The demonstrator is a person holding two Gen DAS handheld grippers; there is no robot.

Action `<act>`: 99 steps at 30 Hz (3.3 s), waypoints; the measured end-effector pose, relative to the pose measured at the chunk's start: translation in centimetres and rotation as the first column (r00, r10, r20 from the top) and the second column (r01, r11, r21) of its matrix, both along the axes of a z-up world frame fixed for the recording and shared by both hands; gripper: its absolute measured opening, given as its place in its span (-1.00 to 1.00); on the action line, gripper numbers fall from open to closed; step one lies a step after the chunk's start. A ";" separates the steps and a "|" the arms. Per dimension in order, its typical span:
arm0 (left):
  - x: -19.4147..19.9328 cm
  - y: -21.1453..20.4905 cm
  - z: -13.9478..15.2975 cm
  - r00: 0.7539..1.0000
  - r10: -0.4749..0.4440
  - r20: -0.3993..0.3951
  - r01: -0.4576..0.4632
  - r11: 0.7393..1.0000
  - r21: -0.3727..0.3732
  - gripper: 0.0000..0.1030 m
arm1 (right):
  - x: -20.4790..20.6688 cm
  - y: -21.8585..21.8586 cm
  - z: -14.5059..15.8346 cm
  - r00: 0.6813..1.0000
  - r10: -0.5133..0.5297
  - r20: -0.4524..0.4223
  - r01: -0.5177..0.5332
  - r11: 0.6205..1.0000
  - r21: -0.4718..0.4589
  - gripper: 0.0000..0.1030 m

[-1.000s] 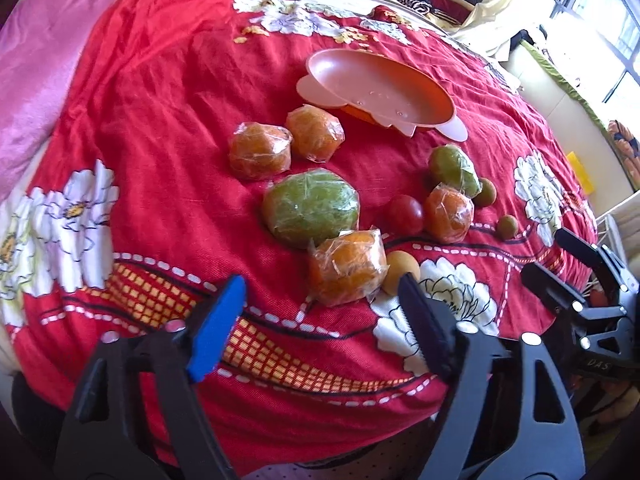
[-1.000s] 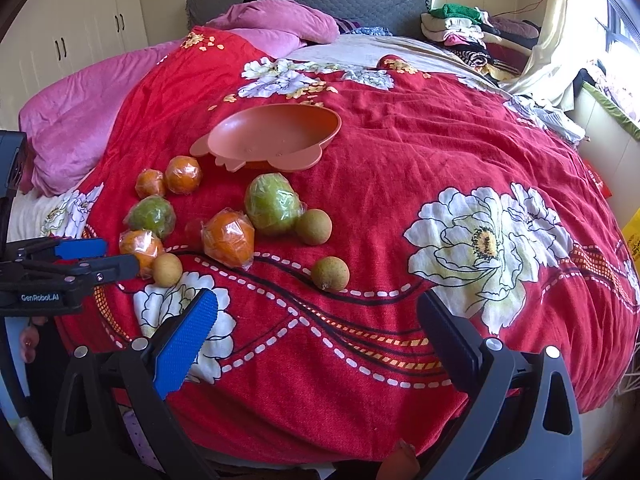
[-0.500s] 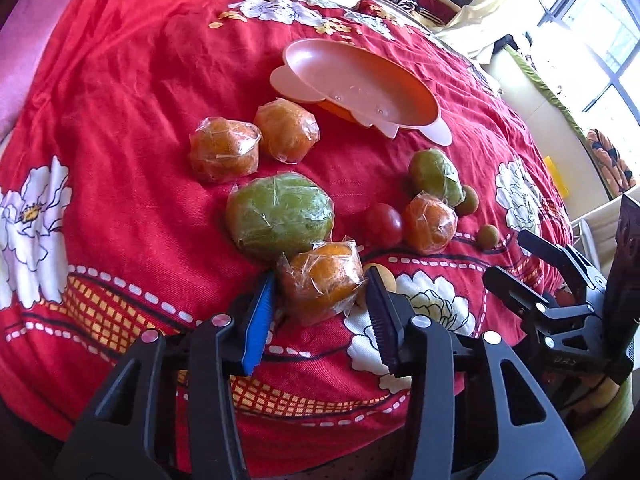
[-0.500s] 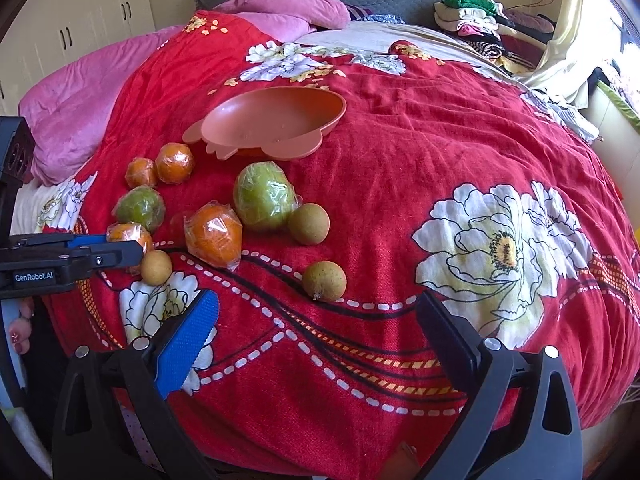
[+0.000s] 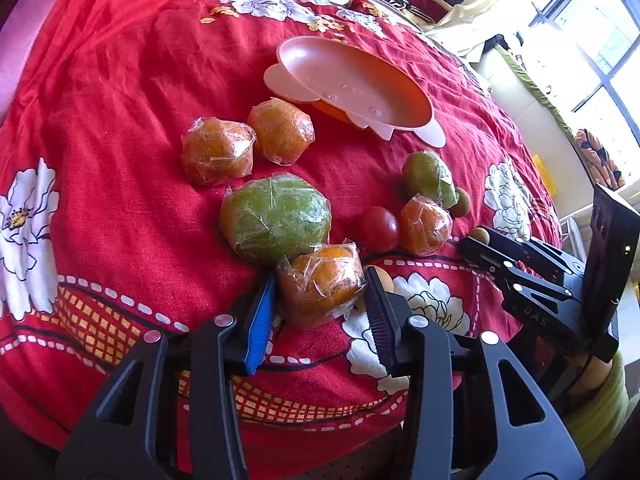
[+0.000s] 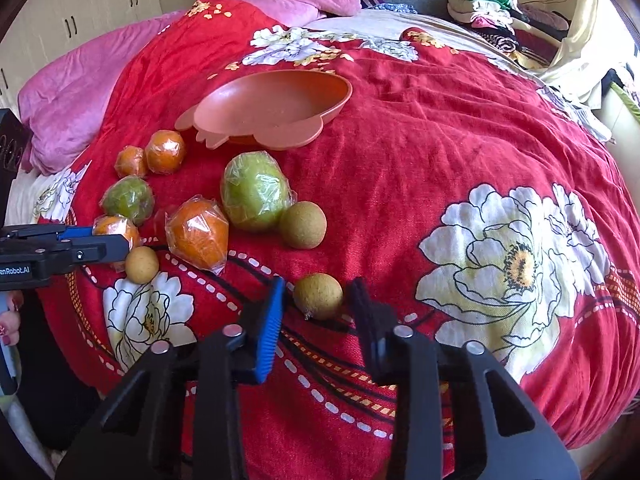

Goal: Organize fruits
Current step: 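Grasp a wrapped orange with the left tool while the right tool grasps a brown ball, then carry both fruits over the pink plate and open both tools to drop them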

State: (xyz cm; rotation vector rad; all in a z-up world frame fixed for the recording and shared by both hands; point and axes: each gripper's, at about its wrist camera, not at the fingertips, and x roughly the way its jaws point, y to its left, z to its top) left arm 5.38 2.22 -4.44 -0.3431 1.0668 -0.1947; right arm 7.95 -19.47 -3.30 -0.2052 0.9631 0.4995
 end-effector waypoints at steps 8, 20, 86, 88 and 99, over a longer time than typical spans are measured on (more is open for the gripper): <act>-0.7 0.0 1.4 1.000 -0.009 0.029 0.009 1.000 -0.015 -0.34 | -0.1 -1.1 1.5 1.000 -0.006 0.012 0.005 0.999 0.054 -0.56; 2.0 1.1 5.1 0.994 0.018 0.107 -0.020 1.000 0.020 -0.34 | 2.3 0.0 5.4 0.995 0.032 0.093 -0.043 0.991 0.127 -0.56; 17.4 0.1 2.3 0.998 -0.063 -0.009 0.063 0.994 0.087 -0.33 | 9.5 7.9 2.1 0.985 0.168 0.039 -0.170 0.985 0.040 -0.36; 17.4 0.0 2.3 0.998 -0.064 -0.010 0.065 0.994 0.088 -0.33 | 9.3 7.7 2.3 0.986 0.161 0.042 -0.163 0.986 0.043 -0.27; 16.4 0.0 3.6 0.998 -0.052 0.018 0.050 0.994 0.101 -0.15 | 8.1 5.9 4.1 0.991 0.116 0.071 -0.122 0.989 0.083 -0.05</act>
